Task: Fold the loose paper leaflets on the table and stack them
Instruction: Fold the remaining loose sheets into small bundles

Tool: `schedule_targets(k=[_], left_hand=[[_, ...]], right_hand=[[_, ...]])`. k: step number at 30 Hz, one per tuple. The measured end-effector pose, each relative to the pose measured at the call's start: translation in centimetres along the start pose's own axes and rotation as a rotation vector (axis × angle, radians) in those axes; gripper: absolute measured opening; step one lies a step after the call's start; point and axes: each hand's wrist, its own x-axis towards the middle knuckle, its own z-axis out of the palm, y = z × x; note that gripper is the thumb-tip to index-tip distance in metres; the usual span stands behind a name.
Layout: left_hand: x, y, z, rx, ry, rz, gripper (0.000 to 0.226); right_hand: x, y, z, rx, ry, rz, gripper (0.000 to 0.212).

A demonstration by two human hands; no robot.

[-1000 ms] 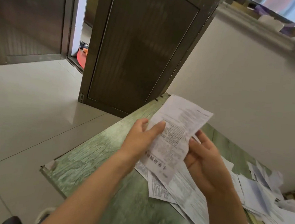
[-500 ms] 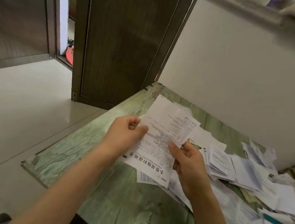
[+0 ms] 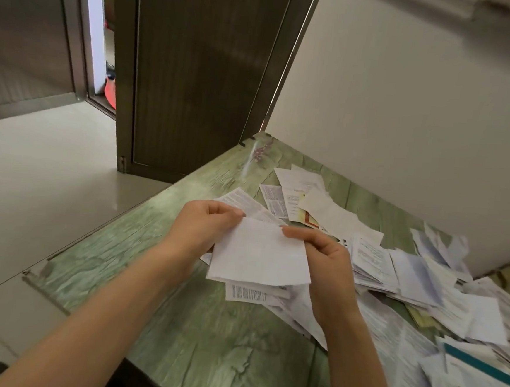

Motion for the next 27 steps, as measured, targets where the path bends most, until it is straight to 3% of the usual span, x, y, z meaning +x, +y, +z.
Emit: schedule_targets(k=[5, 7, 11, 16, 19, 22, 27], left_hand=[[0.2, -0.6, 0.2, 0.169, 0.004, 0.186, 0.014], [0.1, -0.8, 0.5, 0.229, -0.028, 0.246, 0.013], [0.0, -1.2, 1.2, 0.256, -0.077, 0.318, 0.012], [-0.1, -1.3, 1.3, 0.235, -0.107, 0.325, 0.008], [0.3, -1.2, 1.1, 0.249, -0.003, 0.345, 0.014], [0.5, -0.9, 0.6, 0.210, 0.094, 0.353, 0.017], [0.4, -0.7, 0.5, 0.141, 0.071, 0.259, 0.021]], right_hand=[[0.2, -0.3, -0.3, 0.102, 0.015, -0.008, 0.024], [0.1, -0.3, -0.4, 0.000, -0.032, -0.036, 0.029], [-0.4, -0.3, -0.1, -0.219, -0.177, -0.082, 0.012], [-0.3, 0.1, 0.1, -0.298, -0.148, -0.100, 0.021], [-0.2, 0.1, 0.1, -0.350, -0.144, -0.117, 0.020], [-0.2, -0.2, -0.5, -0.330, -0.120, -0.122, 0.017], [-0.3, -0.3, -0.6, -0.237, -0.124, -0.089, 0.013]])
